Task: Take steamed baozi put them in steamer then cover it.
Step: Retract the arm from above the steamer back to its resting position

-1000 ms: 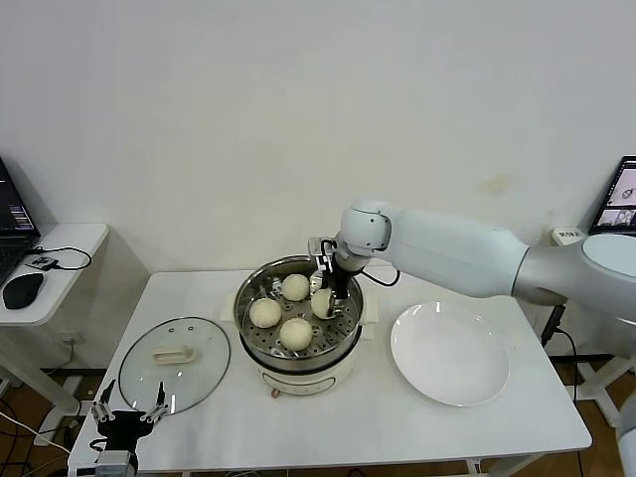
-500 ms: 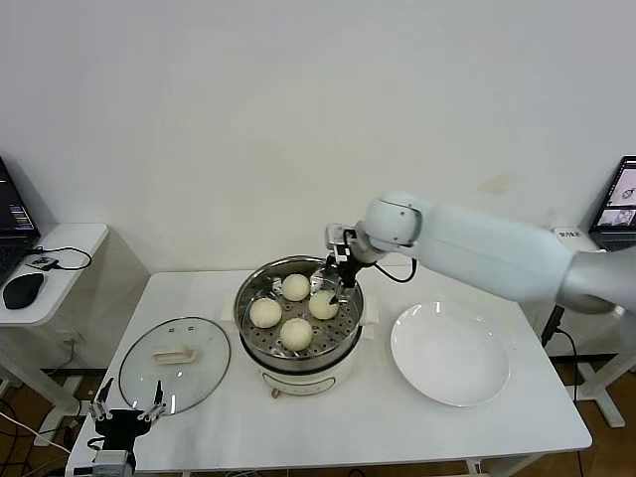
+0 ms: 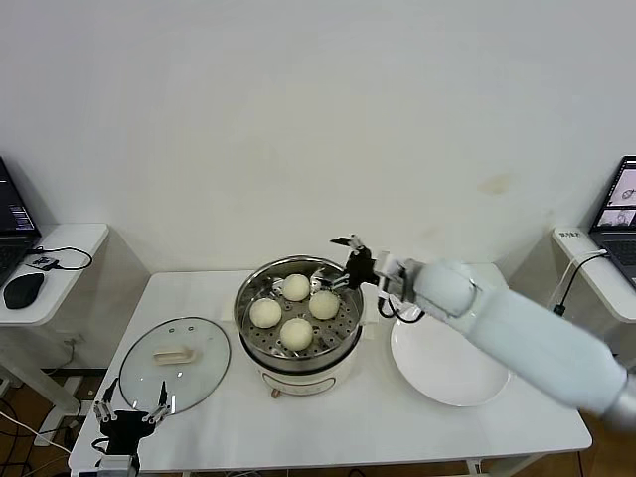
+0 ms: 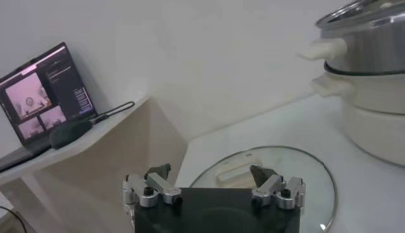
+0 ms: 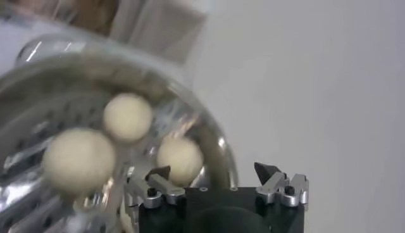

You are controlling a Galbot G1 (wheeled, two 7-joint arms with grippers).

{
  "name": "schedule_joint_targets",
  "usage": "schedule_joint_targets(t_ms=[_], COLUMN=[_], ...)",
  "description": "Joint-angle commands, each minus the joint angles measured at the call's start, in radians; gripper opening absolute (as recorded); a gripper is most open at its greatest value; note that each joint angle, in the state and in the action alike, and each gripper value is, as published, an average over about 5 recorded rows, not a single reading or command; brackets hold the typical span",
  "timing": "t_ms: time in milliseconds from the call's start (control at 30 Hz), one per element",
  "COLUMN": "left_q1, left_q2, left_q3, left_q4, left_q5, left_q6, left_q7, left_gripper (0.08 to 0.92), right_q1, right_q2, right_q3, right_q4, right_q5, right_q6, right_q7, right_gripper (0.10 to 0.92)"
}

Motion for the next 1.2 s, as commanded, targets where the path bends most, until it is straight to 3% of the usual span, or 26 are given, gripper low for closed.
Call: schedule_joint_targets(t_ms=[33, 300, 533, 767, 1200], left_q1=[-0.014, -0.056, -0.091, -0.177, -0.373], left_q2=[-0.005, 0.006, 0.094, 0.149, 0.208], left_q3=[0.012, 0.010, -0.016, 0.013, 0.107], left_q4=[0.036, 0.140, 0.252, 0.324, 0.477], left_q5=[0.057, 0.471, 0.847, 1.036, 1.058], left_q6=[-0.082, -0.241, -0.277, -0.257, -0.176], left_q7=[-0.011, -0.101, -0.113, -0.079, -0.039], left_gripper=[0.823, 0.823, 0.823, 0.823, 0.823], right_q1=[-0.807, -1.126, -1.244, -1.255, -1.284], right_q2=[0.168, 0.482, 0.644, 0.690, 0.722], right_q3=[0.855, 1.139, 1.260, 1.333, 1.390], right_q4=[0.111, 0.159, 0.181, 0.108, 0.087], right_q5=[-0.229, -0.296, -0.350, -0.397, -0.349], right_q6=[0.279, 0.377, 0.388, 0.407, 0.410], right_q7=[0.119, 0.070, 0.098, 0.142, 0.144], right_gripper=[0.823, 0.823, 0.822, 0.823, 0.823])
